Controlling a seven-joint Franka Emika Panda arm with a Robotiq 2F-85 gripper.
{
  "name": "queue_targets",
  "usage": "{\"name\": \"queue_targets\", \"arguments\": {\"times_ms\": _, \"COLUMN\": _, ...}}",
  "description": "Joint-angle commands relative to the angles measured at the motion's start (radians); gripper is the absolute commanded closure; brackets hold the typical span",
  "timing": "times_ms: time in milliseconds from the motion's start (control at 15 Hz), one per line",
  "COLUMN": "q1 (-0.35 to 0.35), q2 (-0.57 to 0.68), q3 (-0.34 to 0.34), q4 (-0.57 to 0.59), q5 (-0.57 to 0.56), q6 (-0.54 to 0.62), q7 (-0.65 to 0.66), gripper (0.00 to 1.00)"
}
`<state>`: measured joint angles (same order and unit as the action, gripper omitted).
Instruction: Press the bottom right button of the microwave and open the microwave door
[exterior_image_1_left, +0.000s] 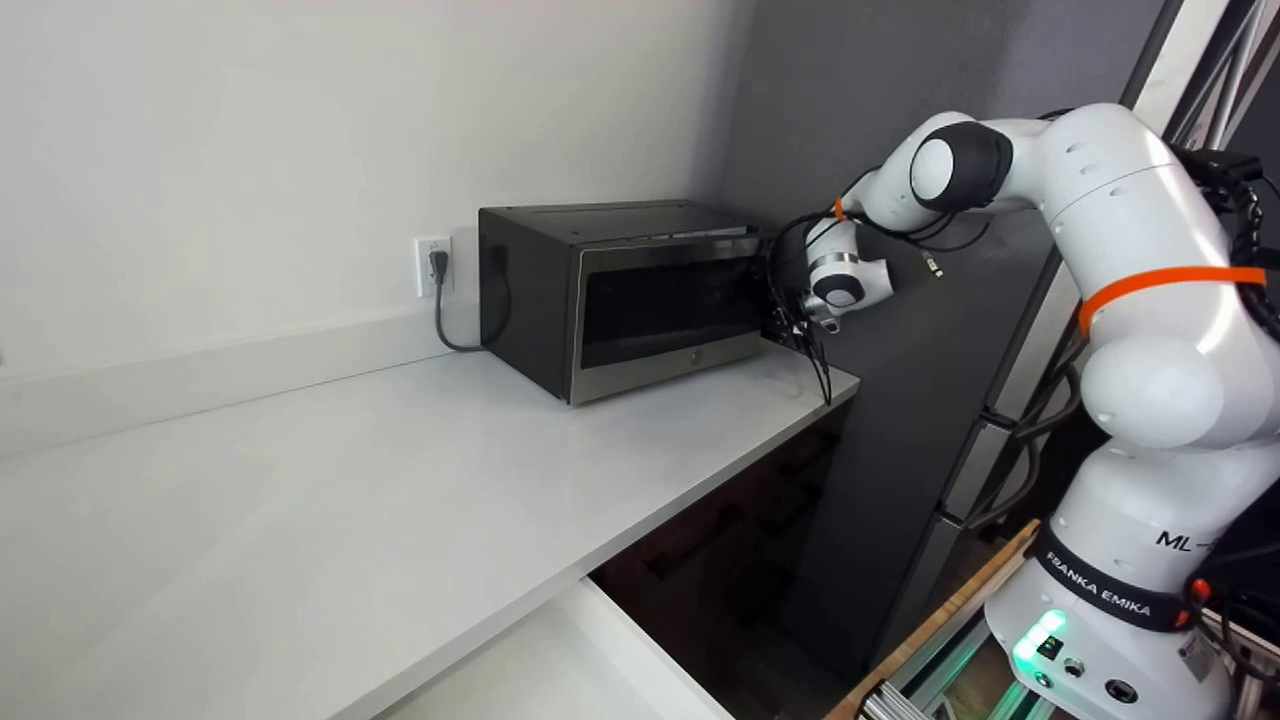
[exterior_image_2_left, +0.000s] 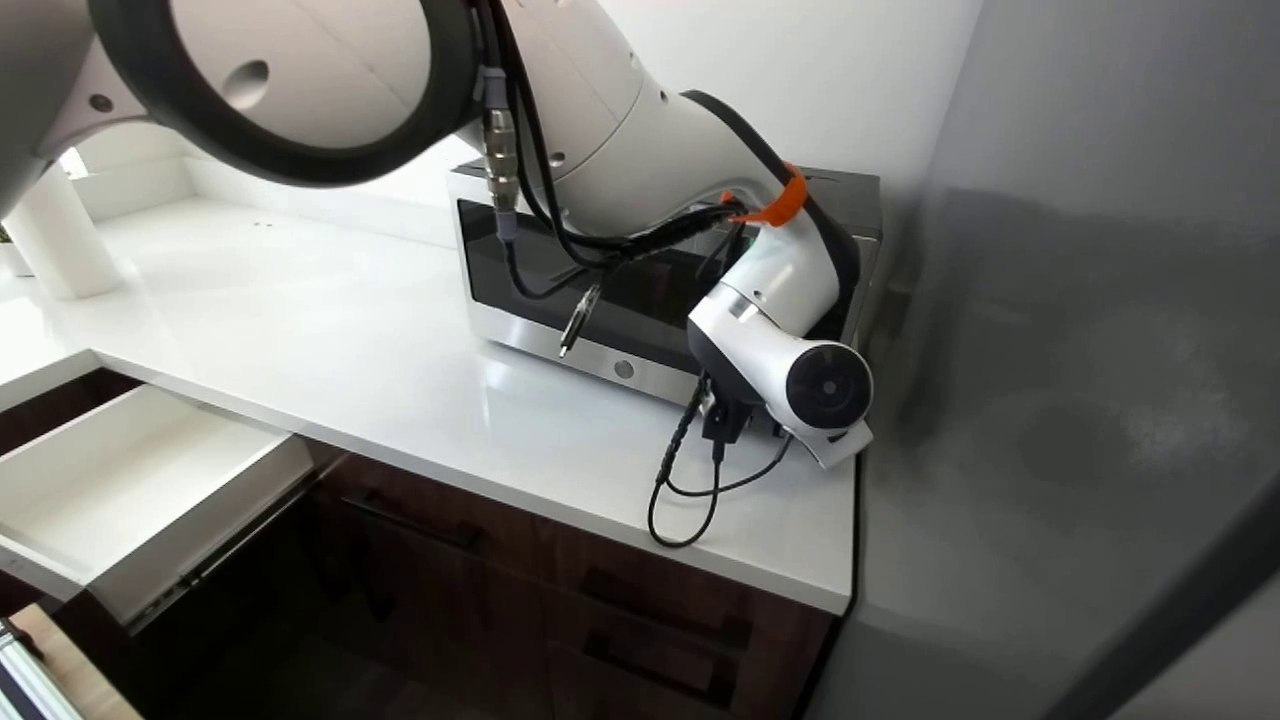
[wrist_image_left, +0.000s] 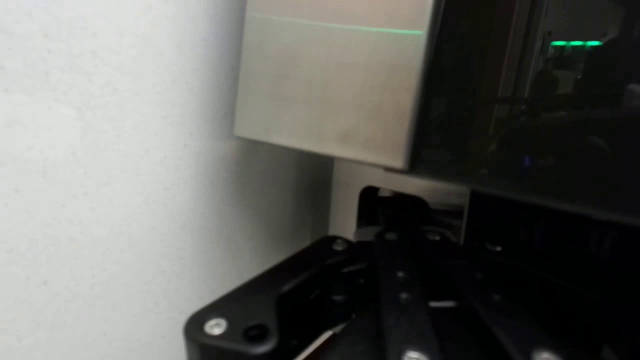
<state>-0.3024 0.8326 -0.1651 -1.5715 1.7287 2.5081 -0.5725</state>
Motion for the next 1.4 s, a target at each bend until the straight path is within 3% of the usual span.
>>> {"name": "queue_targets", "arguments": {"times_ms": 0, "q1": 0.052, "q2": -0.078, "q3": -0.029, "q4": -0.086, "q5": -0.103, "q6": 0.026, "q7": 0.096, "gripper": 1.00}}
{"name": "queue_targets", "arguments": {"times_ms": 533, "q1": 0.058, "q2": -0.202, "q3": -0.064, "q4": -0.190, "q5": -0.249, "q6": 0.170, "q7": 0.129, "gripper": 1.00}}
{"name": "queue_targets", "arguments": {"times_ms": 800, "q1": 0.062, "q2": -0.287, "q3": -0.100, "q4": -0.294, "q5": -0.430, "q6": 0.191, "q7": 0.224, "gripper": 1.00}}
{"name": "queue_targets", "arguments": {"times_ms": 867, "q1": 0.071, "q2": -0.316, "q3": -0.119, "q4": -0.339, "q5": -0.518, "q6": 0.186, "q7": 0.276, "gripper": 0.74}}
{"name": "queue_targets", "arguments": {"times_ms": 933, "q1": 0.077, "q2": -0.342, "q3": -0.133, "q4": -0.376, "q5": -0.598, "q6": 0.184, "q7": 0.317, "gripper": 0.73}}
{"name": "queue_targets", "arguments": {"times_ms": 1000, "q1": 0.093, "q2": -0.368, "q3": -0.156, "q4": -0.415, "q5": -0.682, "q6": 0.181, "q7": 0.364, "gripper": 0.66}}
{"name": "queue_targets", "arguments": {"times_ms": 1333, "q1": 0.284, "q2": -0.506, "q3": -0.389, "q4": -0.587, "q5": -1.080, "q6": 0.128, "q7": 0.557, "gripper": 0.29}}
